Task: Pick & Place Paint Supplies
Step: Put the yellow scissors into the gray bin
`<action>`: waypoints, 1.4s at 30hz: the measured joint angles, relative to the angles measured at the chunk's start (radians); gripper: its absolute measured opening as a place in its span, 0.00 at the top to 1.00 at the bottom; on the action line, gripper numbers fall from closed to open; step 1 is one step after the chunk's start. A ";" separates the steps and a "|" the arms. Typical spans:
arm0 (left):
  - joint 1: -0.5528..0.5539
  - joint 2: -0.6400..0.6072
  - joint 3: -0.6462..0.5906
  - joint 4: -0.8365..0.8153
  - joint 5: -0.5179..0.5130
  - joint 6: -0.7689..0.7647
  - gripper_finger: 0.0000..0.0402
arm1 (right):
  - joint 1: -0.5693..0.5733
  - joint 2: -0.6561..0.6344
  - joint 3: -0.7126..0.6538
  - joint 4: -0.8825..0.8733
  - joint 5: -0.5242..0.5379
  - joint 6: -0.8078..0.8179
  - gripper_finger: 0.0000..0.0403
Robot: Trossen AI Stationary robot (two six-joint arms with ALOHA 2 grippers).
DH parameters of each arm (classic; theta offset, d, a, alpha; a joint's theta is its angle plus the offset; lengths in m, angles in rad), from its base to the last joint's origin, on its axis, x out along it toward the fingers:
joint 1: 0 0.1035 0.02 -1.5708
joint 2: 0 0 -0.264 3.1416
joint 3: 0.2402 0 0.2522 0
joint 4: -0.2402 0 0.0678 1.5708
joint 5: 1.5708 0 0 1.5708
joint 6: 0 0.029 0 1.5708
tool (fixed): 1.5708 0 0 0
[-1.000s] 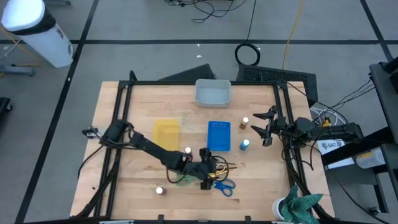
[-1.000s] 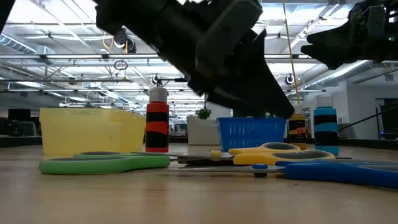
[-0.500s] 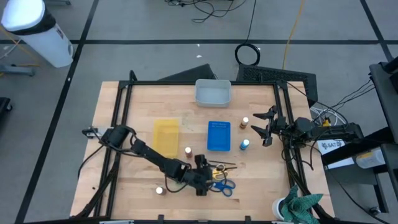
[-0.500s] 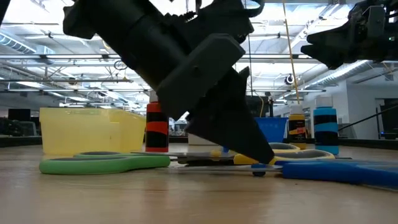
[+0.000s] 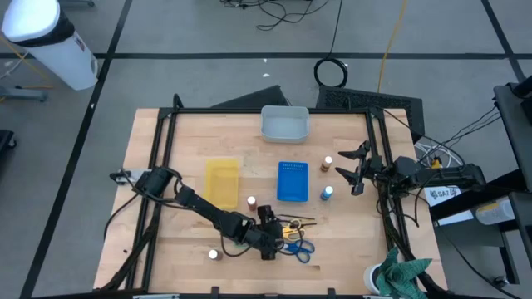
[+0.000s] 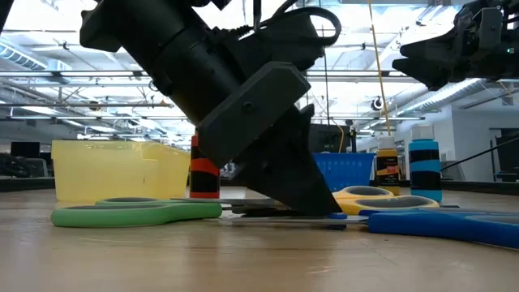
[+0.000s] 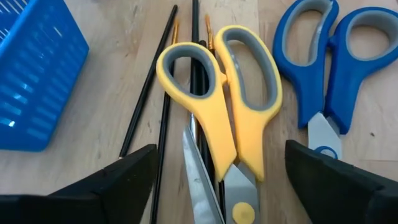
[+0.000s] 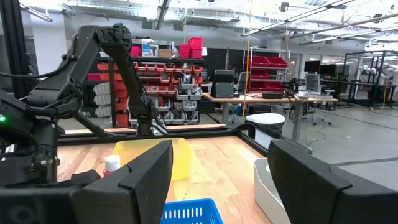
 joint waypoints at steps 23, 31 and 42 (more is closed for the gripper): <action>0.033 0.008 0.000 0.019 0.035 -0.111 0.46 | 0.000 0.000 0.000 0.000 0.000 0.000 0.39; 0.033 0.068 0.003 0.050 0.040 -0.092 0.46 | 0.000 0.000 0.000 0.002 0.000 0.000 0.39; 0.029 0.054 0.000 0.060 0.070 -0.137 0.66 | 0.000 0.000 0.000 0.003 0.000 0.000 0.39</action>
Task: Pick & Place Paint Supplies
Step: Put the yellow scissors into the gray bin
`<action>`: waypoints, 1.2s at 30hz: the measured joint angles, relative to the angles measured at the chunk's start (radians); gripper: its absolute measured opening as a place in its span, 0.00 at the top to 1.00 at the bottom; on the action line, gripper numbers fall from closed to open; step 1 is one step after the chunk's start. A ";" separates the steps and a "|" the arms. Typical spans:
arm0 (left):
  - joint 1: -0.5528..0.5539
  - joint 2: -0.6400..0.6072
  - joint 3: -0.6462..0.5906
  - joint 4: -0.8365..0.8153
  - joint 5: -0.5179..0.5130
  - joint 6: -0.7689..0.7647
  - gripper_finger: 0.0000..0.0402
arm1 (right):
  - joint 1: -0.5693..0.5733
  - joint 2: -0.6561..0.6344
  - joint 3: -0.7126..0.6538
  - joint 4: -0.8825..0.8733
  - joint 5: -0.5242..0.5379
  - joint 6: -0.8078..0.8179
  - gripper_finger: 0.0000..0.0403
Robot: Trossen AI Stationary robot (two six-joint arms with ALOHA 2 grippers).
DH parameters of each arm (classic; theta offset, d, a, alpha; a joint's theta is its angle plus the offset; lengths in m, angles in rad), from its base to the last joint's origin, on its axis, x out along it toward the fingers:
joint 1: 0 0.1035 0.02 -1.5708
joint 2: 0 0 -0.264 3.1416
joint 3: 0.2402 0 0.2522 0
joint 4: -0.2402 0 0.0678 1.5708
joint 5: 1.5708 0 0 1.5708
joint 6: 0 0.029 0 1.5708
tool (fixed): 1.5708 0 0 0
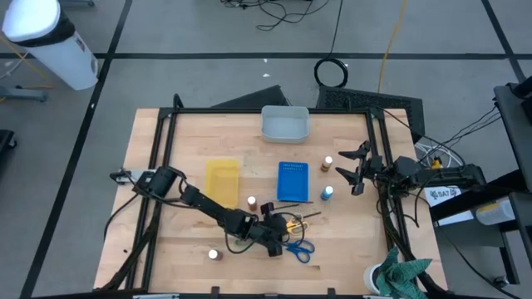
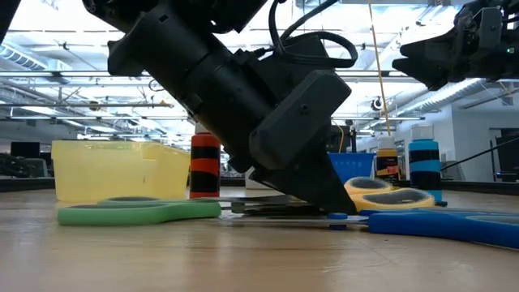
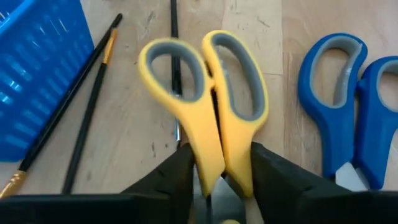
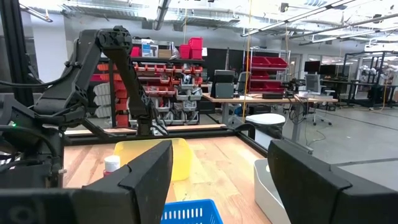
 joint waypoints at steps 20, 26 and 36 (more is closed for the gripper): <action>-0.004 -0.142 -0.004 0.006 -0.050 0.080 0.90 | 0.000 0.000 0.000 0.000 0.001 0.000 0.39; -0.003 -0.217 -0.004 0.019 -0.117 0.175 0.90 | 0.000 0.000 0.000 0.000 0.000 0.000 0.39; -0.021 -0.423 -0.020 0.014 -0.290 0.495 0.90 | 0.000 0.000 0.000 0.000 0.000 0.000 0.39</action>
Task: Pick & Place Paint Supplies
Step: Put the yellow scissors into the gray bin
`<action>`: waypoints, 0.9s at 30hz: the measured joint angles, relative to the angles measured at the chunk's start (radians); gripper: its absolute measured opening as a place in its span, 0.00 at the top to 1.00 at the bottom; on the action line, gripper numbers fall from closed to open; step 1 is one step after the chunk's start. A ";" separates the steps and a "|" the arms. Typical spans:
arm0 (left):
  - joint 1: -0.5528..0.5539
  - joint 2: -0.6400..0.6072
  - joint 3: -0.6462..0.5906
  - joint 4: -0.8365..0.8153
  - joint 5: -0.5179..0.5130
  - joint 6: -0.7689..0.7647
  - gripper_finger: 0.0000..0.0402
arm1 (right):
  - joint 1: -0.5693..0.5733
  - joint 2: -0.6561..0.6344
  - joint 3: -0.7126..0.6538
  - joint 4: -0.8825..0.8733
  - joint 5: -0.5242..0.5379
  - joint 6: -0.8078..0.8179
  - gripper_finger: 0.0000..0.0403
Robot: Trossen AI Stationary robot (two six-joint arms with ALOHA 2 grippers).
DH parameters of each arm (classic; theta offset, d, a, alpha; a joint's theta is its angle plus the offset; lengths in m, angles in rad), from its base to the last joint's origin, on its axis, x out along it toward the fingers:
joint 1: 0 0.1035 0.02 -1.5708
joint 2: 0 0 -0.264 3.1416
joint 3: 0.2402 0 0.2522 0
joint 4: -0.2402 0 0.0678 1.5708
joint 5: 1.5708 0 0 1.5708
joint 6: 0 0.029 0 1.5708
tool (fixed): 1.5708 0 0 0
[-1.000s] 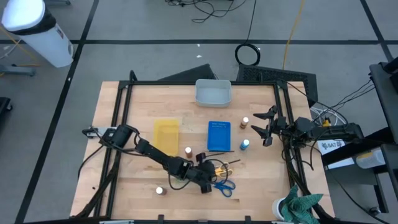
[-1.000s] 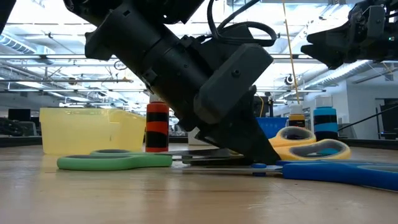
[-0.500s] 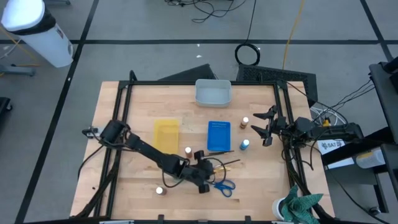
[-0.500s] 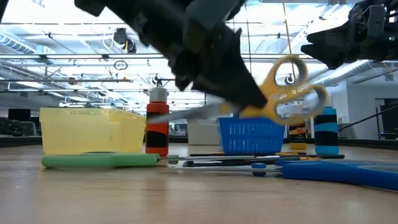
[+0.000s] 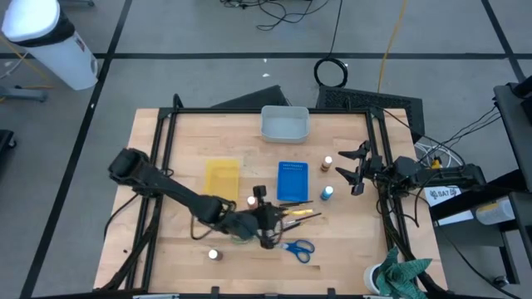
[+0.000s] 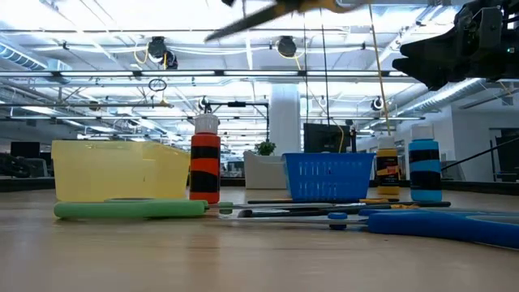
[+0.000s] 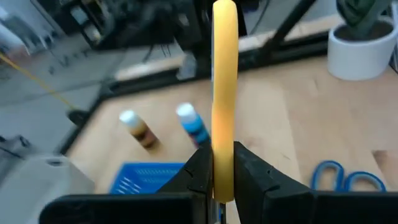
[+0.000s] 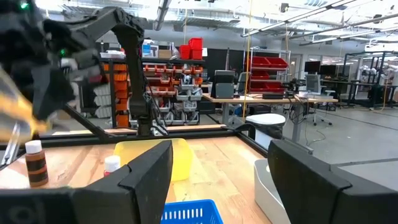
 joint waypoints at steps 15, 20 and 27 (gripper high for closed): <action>0.359 -0.255 -0.290 0.169 0.273 0.100 0.90 | 0.000 0.000 0.000 0.000 0.000 0.000 0.39; 0.528 -0.205 -0.230 0.172 0.393 0.180 0.90 | 0.000 0.000 0.000 0.000 0.000 0.000 0.39; 0.719 -0.016 -0.034 0.139 0.600 0.221 0.90 | 0.000 0.000 0.000 -0.001 0.000 0.000 0.39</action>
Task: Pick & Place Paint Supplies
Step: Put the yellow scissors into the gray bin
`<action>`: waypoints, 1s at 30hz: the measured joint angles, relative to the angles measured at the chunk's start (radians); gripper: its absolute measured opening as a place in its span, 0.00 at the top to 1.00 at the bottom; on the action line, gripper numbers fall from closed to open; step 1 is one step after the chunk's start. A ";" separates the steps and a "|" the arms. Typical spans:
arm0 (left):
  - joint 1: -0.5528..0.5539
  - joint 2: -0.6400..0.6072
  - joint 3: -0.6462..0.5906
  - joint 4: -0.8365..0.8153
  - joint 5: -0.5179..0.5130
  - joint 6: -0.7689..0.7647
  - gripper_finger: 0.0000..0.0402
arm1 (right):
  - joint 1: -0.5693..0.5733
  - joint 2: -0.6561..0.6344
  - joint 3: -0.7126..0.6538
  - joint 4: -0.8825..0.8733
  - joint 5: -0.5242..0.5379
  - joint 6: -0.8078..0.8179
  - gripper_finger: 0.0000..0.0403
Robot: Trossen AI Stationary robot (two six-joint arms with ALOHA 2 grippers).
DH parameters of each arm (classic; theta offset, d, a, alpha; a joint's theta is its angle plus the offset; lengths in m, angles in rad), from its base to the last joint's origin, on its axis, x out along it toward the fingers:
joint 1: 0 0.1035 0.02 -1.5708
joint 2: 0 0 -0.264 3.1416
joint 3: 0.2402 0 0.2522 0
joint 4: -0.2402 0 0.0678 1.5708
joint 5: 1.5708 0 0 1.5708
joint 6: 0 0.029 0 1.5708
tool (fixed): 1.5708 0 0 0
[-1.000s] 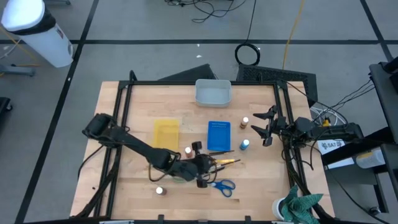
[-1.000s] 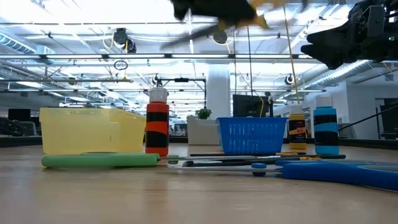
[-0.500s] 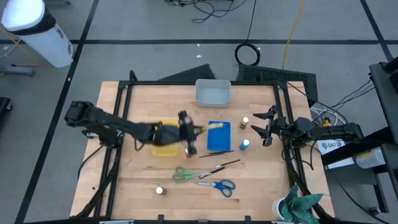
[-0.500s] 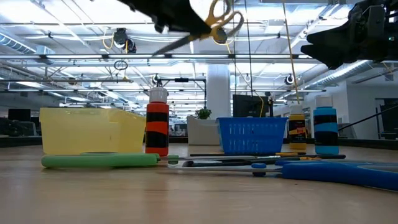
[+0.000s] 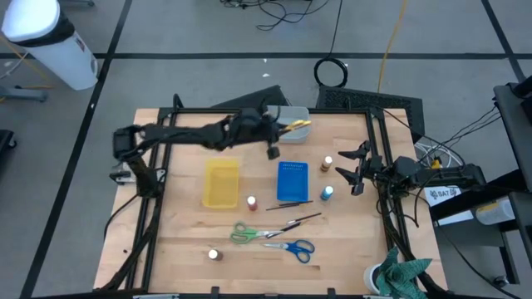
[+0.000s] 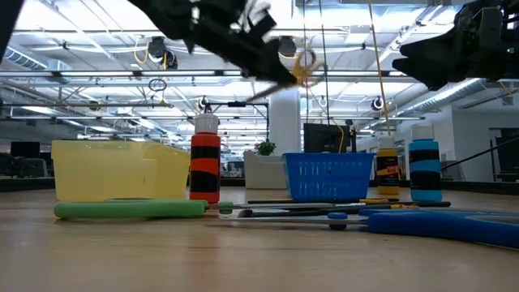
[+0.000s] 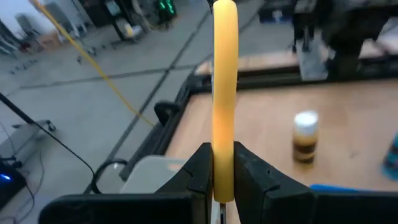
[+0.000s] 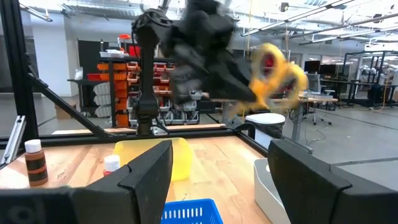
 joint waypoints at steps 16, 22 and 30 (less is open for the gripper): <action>0.170 0.287 0.182 -0.029 0.092 -0.055 0.90 | 0.000 0.000 0.000 0.001 0.000 0.000 0.39; 0.180 0.302 0.183 -0.093 0.091 -0.095 0.90 | 0.000 0.000 0.000 0.001 0.000 0.000 0.39; 0.175 0.299 0.183 -0.089 0.044 -0.123 0.83 | 0.000 0.000 0.000 0.001 0.000 0.000 0.39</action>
